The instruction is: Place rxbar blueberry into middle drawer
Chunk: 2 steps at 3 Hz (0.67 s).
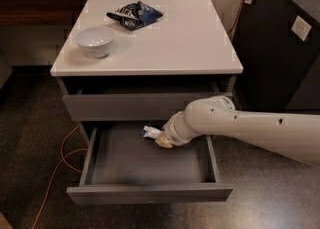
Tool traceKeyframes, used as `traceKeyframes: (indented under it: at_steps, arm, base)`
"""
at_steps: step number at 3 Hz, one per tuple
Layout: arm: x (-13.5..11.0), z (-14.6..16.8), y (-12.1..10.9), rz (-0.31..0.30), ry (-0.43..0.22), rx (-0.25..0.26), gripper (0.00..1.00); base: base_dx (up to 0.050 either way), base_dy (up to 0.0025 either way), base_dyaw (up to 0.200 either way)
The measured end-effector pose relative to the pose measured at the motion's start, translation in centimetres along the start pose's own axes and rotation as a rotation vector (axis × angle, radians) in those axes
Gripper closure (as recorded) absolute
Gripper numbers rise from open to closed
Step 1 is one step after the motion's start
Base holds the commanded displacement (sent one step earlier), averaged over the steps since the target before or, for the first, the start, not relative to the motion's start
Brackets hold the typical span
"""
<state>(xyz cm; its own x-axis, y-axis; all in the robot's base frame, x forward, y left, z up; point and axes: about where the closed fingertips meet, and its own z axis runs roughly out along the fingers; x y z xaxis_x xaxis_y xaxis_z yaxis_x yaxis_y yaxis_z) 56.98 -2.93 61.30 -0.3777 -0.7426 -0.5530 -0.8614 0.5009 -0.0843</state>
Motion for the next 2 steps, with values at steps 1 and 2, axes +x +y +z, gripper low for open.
traceKeyframes:
  at_steps: [1,2]
  arm:
    - [2.1,3.0,0.4,0.014,-0.022,-0.054,1.00]
    - [4.2,5.7,0.4,0.013,-0.007,-0.074,0.99]
  base:
    - [0.000,0.00000,0.000]
    - [0.000,0.00000,0.000]
